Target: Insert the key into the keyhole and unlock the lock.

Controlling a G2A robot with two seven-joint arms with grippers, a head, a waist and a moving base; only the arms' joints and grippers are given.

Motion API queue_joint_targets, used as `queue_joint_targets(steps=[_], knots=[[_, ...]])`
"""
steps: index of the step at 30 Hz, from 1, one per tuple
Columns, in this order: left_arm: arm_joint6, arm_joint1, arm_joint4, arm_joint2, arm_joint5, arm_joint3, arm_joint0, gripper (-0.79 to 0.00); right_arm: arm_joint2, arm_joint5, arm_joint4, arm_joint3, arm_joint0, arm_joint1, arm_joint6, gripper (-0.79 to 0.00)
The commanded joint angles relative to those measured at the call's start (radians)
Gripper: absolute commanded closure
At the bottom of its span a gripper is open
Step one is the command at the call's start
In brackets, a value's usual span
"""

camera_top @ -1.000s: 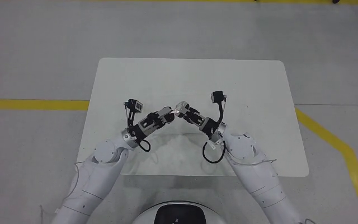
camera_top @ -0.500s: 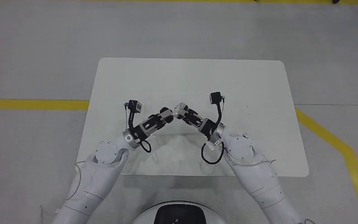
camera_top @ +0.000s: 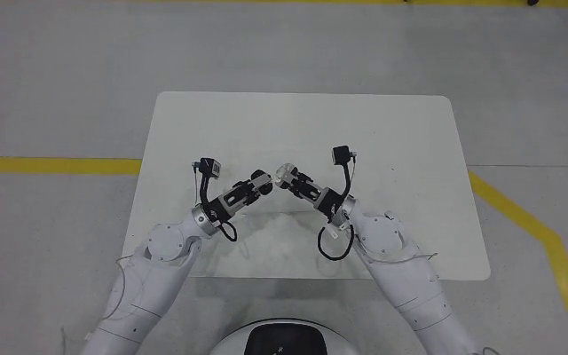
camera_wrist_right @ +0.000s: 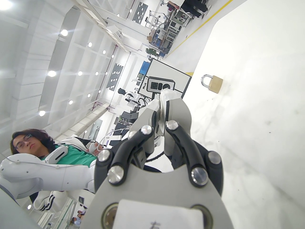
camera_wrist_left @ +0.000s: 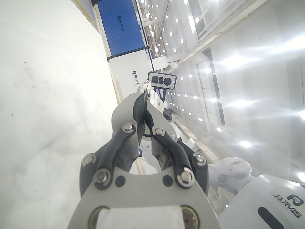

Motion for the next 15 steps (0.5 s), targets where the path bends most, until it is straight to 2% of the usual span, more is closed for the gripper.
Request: queue_joint_targets(steps=[1, 8, 9, 10, 11, 13, 15], knots=[[-0.007, 0.001, -0.005, -0.002, 0.001, 0.002, -0.001, 0.000, 0.000, 0.000, 0.000, 0.000, 0.000, 0.000, -0.002, 0.000], [-0.025, 0.003, -0.021, -0.013, 0.001, 0.015, -0.007, 0.000, 0.005, 0.001, 0.006, -0.004, -0.002, -0.001, -0.005, 0.000], [-0.032, 0.003, -0.024, -0.014, 0.000, 0.017, -0.007, 0.000, 0.005, 0.001, 0.006, -0.005, -0.003, -0.001, -0.004, -0.068], [-0.037, 0.004, -0.026, -0.015, 0.000, 0.018, -0.008, 0.000, 0.004, 0.001, 0.006, -0.005, -0.004, -0.001, -0.001, -0.274], [-0.041, 0.004, -0.027, -0.017, -0.001, 0.019, -0.009, 0.000, 0.003, 0.001, 0.008, -0.005, -0.004, -0.001, 0.001, -0.376], [-0.051, 0.006, -0.031, -0.023, -0.004, 0.019, -0.010, 0.000, 0.002, 0.003, 0.013, -0.005, -0.005, -0.001, 0.011, -0.459], [-0.069, 0.009, -0.034, -0.034, -0.007, 0.018, -0.012, 0.000, 0.003, 0.007, 0.010, -0.005, -0.004, 0.001, 0.033, -0.585]])
